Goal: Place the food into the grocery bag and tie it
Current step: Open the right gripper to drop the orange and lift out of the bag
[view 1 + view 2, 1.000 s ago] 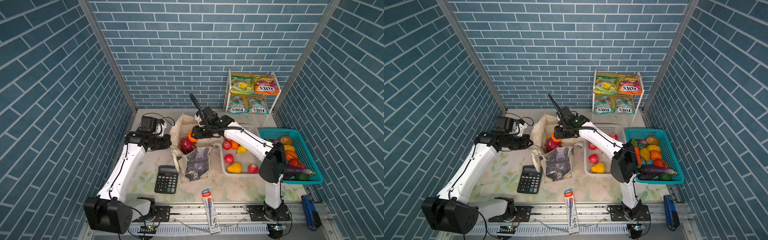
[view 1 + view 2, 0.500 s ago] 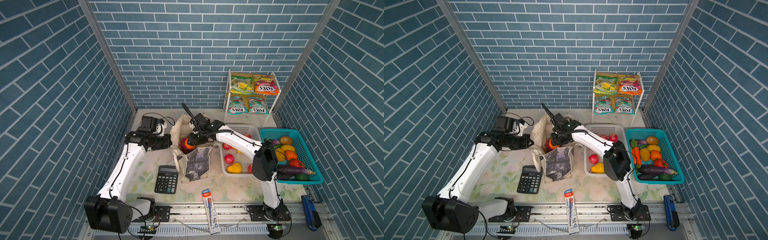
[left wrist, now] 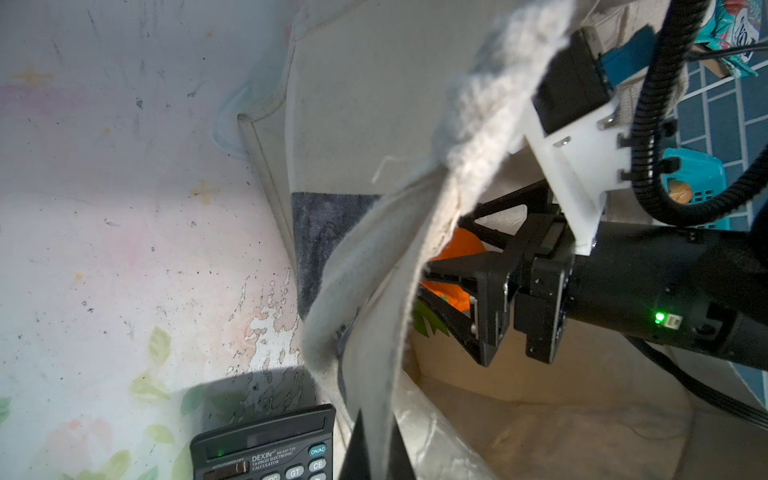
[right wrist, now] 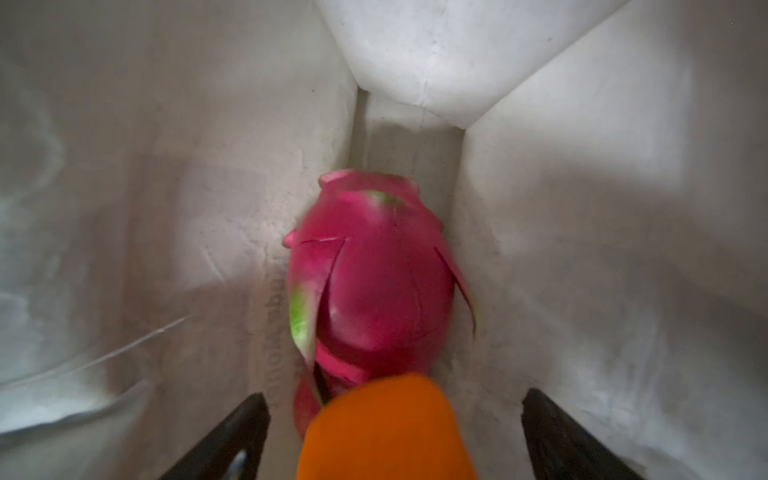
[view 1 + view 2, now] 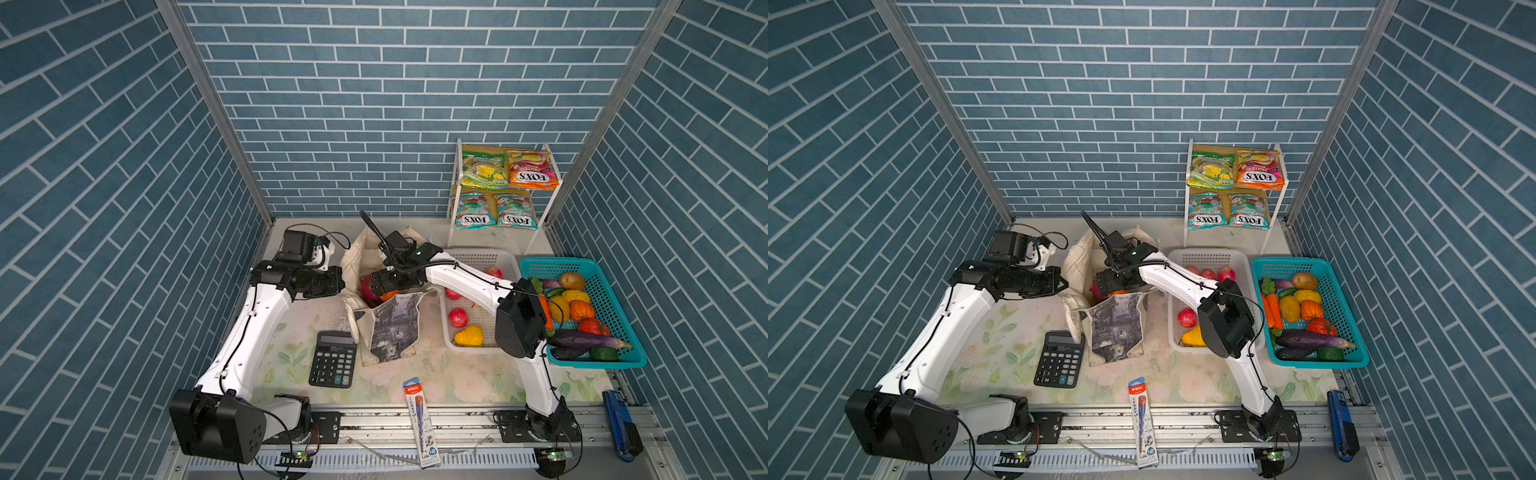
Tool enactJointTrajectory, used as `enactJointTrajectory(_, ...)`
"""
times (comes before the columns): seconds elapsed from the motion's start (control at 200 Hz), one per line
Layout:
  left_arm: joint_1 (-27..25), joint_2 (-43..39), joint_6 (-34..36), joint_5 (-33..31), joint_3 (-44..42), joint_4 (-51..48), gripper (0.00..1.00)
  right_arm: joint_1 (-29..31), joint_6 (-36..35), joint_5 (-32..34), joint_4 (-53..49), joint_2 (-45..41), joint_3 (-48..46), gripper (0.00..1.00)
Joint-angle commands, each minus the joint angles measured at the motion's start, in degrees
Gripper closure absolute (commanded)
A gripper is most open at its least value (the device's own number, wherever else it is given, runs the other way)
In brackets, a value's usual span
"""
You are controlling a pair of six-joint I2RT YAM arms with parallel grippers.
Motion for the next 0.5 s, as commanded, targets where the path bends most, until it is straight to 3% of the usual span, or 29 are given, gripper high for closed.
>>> enactJointTrajectory(0.0,-0.25,-0.13,1.09,0.56,1.38,-0.57,1.0,0.06,-1.63,3.18,-1.77,-4.38,0.78,0.01)
enactJointTrajectory(0.3,-0.25,-1.0,1.23,0.21,0.32,-0.68,1.0,0.11,-4.6,13.67,-11.14,-16.16,11.29,0.01)
enactJointTrajectory(0.495,-0.16,-1.68,1.39,0.03,0.05,-1.58,1.0,-0.1,-5.64,24.97,-14.58,-26.77,8.24,0.01)
